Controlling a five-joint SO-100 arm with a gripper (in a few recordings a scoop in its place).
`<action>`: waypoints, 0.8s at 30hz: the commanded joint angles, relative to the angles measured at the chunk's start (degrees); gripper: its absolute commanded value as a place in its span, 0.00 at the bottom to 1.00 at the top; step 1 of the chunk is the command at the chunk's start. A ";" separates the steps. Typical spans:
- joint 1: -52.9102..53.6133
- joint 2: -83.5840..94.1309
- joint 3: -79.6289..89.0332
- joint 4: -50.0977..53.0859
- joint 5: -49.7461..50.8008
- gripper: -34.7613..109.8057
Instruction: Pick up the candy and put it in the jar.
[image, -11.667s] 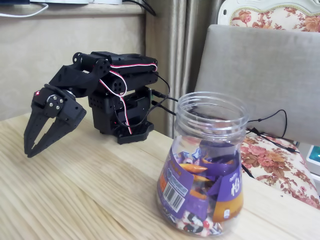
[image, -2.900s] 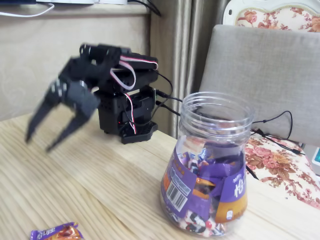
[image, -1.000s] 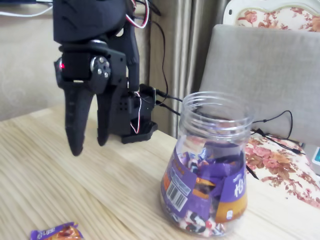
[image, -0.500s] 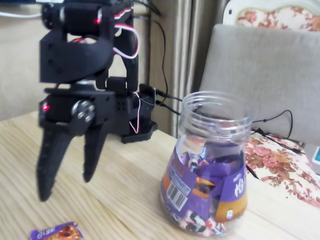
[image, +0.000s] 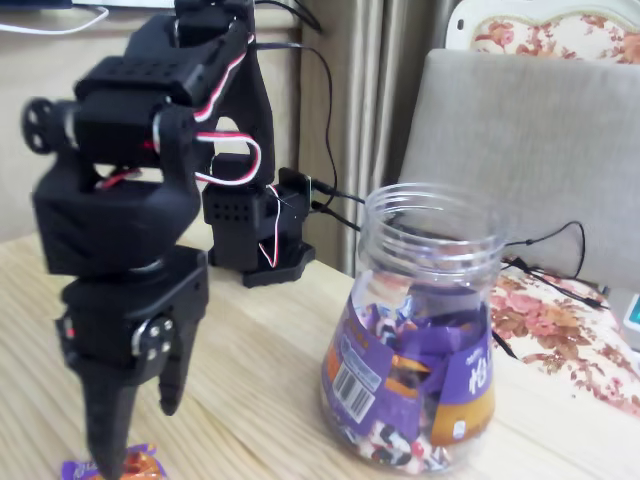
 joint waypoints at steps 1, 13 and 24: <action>-0.35 -2.11 -12.30 6.33 -1.14 0.59; 1.58 0.88 -3.08 2.55 0.00 0.59; 4.92 1.67 3.08 -2.90 -0.18 0.59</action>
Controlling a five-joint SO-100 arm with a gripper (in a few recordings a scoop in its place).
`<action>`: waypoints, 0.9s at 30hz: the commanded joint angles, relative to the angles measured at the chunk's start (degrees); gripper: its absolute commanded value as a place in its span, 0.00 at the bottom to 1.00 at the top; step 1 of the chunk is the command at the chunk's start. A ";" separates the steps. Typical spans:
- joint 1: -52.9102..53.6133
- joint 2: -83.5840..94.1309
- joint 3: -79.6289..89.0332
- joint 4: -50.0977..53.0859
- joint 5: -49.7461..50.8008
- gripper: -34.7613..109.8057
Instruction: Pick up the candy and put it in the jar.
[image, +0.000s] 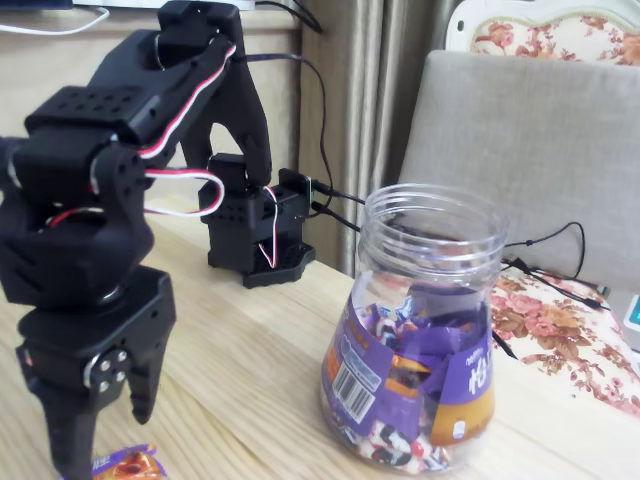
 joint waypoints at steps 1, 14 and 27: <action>0.62 3.87 -2.37 0.18 -0.26 0.59; 0.79 -2.02 -5.10 -4.13 -0.18 0.56; -0.18 0.53 1.58 -7.82 1.85 0.32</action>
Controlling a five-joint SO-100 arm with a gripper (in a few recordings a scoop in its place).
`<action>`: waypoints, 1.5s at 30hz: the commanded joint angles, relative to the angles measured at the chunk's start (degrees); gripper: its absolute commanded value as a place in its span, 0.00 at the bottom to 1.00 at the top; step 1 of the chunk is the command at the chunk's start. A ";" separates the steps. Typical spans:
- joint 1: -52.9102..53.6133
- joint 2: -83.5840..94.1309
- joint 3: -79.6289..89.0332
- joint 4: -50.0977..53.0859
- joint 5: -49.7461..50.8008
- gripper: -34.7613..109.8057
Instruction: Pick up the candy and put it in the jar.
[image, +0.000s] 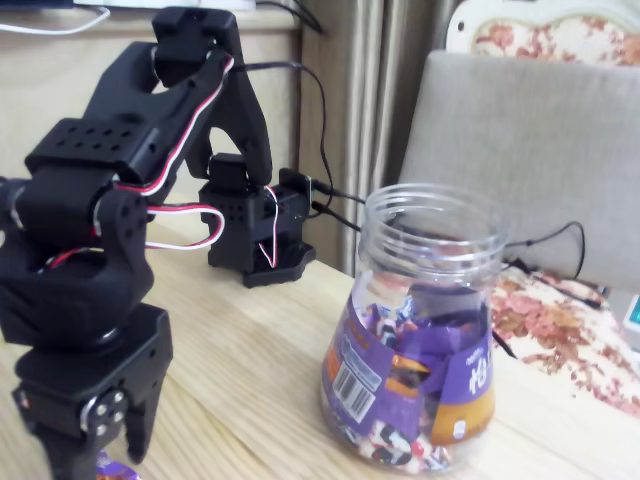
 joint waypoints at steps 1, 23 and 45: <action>-0.70 5.45 0.70 0.44 1.93 0.30; -0.53 8.17 1.05 3.52 4.57 0.43; -5.01 6.24 -8.79 8.88 15.29 0.60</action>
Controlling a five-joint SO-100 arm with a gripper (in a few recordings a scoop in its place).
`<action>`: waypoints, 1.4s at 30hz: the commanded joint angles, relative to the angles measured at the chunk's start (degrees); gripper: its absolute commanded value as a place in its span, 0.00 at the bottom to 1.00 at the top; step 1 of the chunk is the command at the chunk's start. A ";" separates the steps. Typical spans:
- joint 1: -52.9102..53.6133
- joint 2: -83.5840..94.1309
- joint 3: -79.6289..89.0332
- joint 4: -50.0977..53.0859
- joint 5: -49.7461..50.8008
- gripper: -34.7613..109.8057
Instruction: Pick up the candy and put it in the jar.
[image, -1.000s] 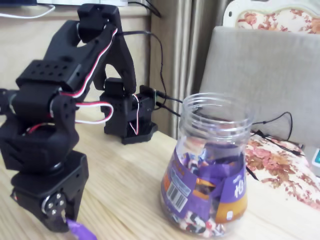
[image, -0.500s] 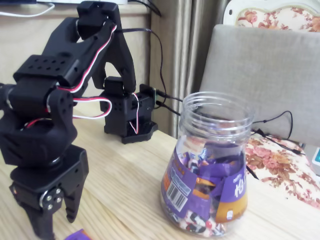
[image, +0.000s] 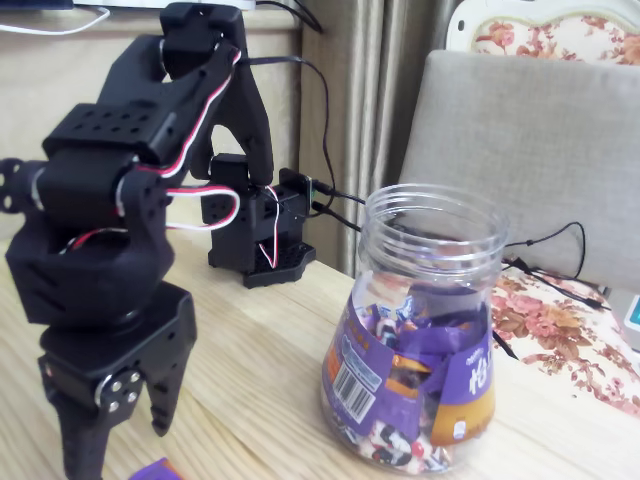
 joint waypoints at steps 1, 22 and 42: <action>-1.58 3.60 -6.06 1.32 2.90 0.60; -6.24 1.85 0.09 -6.24 10.63 0.58; -5.01 2.20 3.87 -8.09 10.02 0.50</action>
